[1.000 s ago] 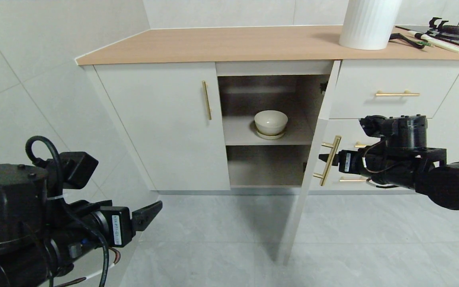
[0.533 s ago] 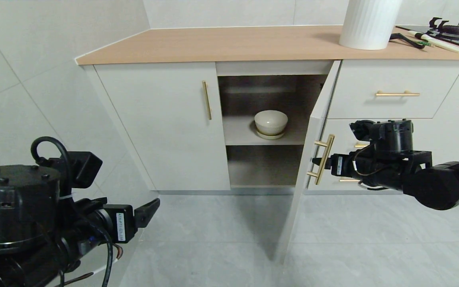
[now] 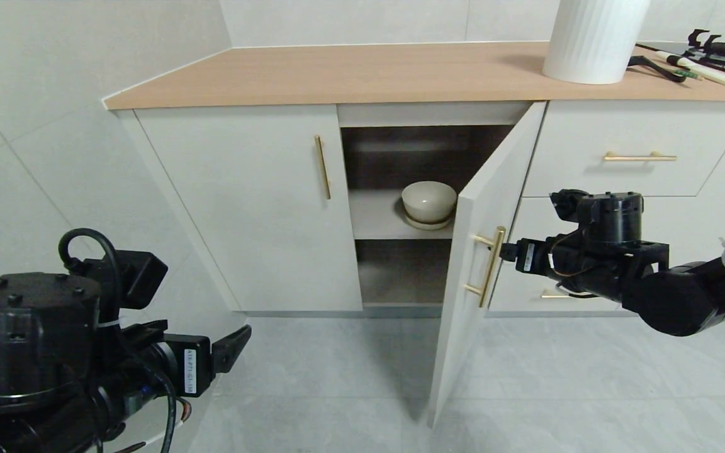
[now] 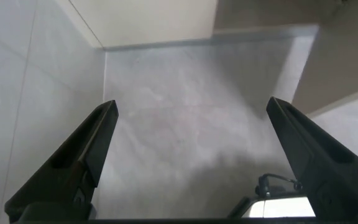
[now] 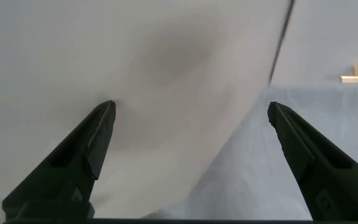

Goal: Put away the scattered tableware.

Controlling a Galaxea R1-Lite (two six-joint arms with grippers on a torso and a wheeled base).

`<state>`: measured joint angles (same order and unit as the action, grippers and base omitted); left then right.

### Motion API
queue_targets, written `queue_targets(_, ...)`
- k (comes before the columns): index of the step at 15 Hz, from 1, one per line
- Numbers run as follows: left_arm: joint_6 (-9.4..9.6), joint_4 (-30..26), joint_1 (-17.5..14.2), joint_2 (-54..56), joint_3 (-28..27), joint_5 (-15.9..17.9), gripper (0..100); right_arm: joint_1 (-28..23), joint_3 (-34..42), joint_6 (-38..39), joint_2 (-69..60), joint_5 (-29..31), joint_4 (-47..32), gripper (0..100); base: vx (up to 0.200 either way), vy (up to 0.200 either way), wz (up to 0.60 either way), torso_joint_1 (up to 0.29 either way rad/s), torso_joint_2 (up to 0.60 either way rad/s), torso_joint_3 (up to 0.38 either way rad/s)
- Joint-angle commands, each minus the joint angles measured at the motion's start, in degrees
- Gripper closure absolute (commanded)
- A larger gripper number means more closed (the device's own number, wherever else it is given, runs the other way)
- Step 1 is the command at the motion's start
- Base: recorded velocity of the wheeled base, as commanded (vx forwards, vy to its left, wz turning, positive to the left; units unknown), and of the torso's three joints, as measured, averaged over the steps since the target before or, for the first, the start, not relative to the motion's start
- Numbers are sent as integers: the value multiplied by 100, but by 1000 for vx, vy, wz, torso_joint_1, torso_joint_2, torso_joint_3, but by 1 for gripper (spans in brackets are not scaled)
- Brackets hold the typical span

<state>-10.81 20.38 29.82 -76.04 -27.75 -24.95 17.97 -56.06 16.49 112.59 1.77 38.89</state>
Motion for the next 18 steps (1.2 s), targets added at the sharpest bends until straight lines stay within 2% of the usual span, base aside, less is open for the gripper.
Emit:
queue_targets(1,-9,1,-2,-16,-12,-1,0,137,-19,21,263,175,181,0,200,0,0,-2,2,-2)
queue_targets(5,53,-8,-2,-33,6,-27,0,277,-186,108,659,658,602,0,200,0,0,2,4,4)
queue_targets(7,211,1,-2,-60,24,-300,0,277,-309,170,755,764,646,0,0,0,0,0,0,0)
queue_targets(11,202,1,-2,-95,24,-300,0,277,-493,416,773,913,646,0,0,0,0,0,0,0)
queue_targets(15,202,-8,-11,-112,32,-300,0,277,-1126,636,1239,1801,892,0,0,0,0,0,0,0)
queue_targets(18,202,-8,-11,-112,24,-300,0,207,-1416,645,1529,2100,1024,0,0,0,0,0,0,0)
